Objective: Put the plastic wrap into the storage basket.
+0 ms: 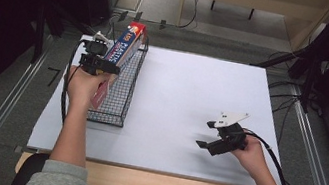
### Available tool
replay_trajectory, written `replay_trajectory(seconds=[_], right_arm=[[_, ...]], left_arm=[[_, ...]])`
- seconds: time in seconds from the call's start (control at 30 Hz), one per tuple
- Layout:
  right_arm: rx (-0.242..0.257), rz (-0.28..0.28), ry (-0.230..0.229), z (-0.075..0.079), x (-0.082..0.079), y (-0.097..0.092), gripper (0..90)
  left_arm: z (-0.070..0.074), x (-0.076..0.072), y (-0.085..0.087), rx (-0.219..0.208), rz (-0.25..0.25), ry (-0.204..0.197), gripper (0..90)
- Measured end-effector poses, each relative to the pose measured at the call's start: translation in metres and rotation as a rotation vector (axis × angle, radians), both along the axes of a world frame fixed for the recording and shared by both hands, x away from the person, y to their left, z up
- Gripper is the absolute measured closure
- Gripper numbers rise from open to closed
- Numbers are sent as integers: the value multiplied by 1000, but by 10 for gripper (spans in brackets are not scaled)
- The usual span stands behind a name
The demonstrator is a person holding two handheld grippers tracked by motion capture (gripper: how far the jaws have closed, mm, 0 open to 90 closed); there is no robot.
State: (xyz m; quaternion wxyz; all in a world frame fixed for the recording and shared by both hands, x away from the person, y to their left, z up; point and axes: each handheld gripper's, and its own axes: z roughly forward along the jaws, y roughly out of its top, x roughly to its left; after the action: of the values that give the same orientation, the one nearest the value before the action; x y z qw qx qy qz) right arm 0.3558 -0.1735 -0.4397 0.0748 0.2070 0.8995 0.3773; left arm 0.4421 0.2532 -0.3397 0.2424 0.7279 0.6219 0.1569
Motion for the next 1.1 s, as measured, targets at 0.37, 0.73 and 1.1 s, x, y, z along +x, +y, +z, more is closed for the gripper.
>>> replay_trajectory(seconds=[0.37, 0.73, 1.1], right_arm=[[-2, -2, -3, 1, -1, -1, 205], [-3, 3, -4, 1, -1, 0, 205], [-3, 4, -4, 1, -1, 0, 204]], left_arm=[[-11, 4, -8, 27, 14, 20, 401], [-26, 17, -14, 66, 22, 66, 400], [-49, 24, -20, 59, 42, 121, 399]])
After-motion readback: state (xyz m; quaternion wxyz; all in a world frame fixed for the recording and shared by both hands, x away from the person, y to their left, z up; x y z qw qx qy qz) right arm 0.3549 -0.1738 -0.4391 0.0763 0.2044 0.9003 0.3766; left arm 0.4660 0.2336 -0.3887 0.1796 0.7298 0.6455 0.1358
